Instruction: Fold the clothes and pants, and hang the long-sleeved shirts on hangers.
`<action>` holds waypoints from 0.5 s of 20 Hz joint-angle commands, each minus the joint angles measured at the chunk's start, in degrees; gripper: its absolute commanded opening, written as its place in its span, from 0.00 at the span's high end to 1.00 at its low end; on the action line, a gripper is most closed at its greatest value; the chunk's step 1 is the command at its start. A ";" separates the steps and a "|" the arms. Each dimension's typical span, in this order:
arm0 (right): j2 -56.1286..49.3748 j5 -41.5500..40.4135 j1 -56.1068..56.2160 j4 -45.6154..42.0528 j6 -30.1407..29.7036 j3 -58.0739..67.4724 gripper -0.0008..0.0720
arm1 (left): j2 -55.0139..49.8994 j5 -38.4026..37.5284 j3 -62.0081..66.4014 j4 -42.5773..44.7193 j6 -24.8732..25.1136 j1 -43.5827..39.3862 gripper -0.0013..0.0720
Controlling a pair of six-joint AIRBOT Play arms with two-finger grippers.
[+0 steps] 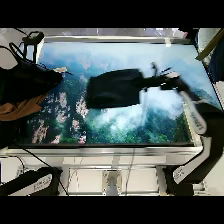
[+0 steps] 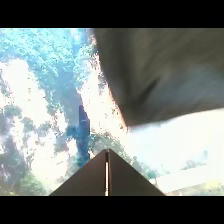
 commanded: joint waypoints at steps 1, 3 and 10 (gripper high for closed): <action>7.76 6.40 -15.61 -16.11 4.50 1.36 0.91 | -0.04 -0.02 -0.02 0.04 0.00 0.00 0.96; 11.74 10.27 -25.31 -25.44 5.62 1.36 0.91 | -0.26 -0.02 -0.02 0.04 0.00 0.00 0.96; 17.79 21.22 -58.40 -40.52 3.87 -1.05 0.91 | -0.66 -0.04 -0.02 0.00 -0.02 -0.07 0.96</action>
